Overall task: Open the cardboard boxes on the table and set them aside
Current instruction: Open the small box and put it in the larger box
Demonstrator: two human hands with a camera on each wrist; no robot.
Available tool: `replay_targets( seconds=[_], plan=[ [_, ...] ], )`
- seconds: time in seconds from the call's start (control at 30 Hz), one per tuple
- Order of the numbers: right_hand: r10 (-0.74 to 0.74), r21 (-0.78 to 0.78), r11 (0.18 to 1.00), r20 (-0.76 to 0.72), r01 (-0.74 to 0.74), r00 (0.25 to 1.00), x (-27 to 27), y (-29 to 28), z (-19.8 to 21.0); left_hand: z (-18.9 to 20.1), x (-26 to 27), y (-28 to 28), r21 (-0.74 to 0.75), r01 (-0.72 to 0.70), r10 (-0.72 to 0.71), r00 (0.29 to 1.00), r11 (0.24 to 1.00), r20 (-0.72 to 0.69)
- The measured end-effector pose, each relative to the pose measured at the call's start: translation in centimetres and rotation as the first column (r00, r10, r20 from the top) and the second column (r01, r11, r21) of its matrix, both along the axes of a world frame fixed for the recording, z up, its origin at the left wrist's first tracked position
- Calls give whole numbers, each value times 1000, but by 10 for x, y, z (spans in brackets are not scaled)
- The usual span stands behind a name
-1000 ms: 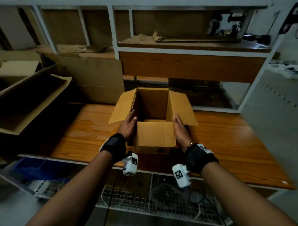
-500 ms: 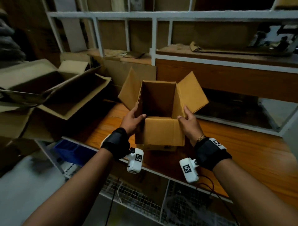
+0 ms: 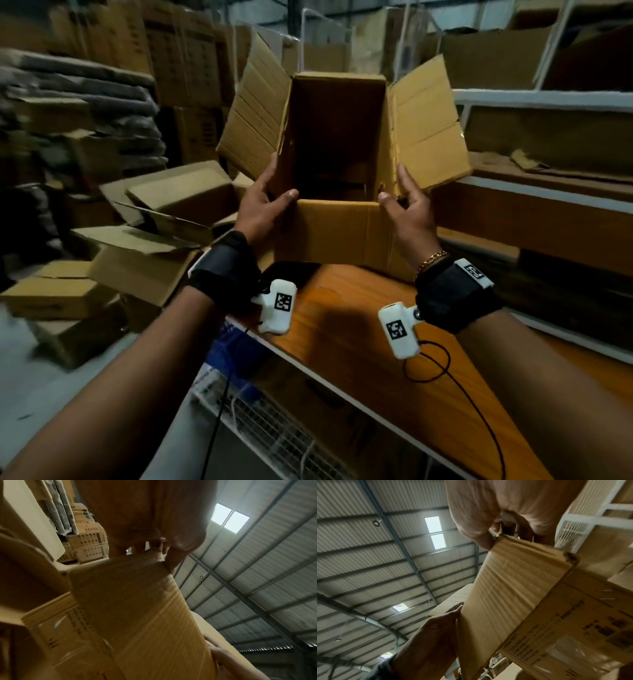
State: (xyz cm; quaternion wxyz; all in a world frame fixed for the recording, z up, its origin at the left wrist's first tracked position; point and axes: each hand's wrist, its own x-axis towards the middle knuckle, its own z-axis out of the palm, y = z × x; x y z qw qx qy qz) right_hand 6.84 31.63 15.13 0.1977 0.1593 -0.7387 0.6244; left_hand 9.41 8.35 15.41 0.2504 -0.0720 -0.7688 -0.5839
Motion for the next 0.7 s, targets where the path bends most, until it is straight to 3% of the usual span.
replay_targets(
  seconds=[0.27, 0.7],
  plan=[
    [65, -46, 996, -169, -74, 983, -42, -137, 24, 32, -5, -129, 15, -74, 75, 989, 997, -131],
    [145, -40, 988, -141, -152, 979, -129, -261, 23, 33, -79, -248, 37, -139, 142, 982, 990, -126]
  ],
)
